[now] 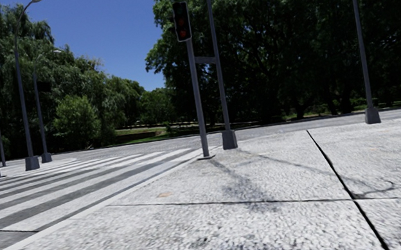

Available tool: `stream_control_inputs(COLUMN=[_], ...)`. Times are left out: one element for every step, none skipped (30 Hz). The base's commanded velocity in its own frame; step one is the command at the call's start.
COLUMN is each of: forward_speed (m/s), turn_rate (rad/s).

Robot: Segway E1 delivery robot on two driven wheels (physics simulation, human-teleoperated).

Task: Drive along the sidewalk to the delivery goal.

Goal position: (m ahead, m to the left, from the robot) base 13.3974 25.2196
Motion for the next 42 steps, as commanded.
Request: stream_control_inputs(forward_speed=[2.00,2.00,2.00,2.00,2.00,2.00,2.00,2.00,2.00,2.00,2.00,2.00,2.00,2.00,2.00,2.00,2.00,2.00,2.00,2.00,2.00,2.00,2.00,2.00,2.00,2.00,2.00,2.00,2.00,2.00,2.00,2.00,2.00,2.00,2.00,2.00,2.00,2.00,2.00,2.00,2.00,2.00], turn_rate=[0.56,0.56,0.56,0.56,0.56,0.56,0.56,0.56,0.56,0.56,0.56,0.56,0.56,0.56,0.56,0.56,0.56,0.56,0.56,0.56,0.56,0.56,0.56,0.56,0.56,0.56,0.56,0.56,0.55,0.55,0.55,0.55,0.54,0.54,0.53,0.51,0.51,0.51,0.50,0.50,0.50,0.50])
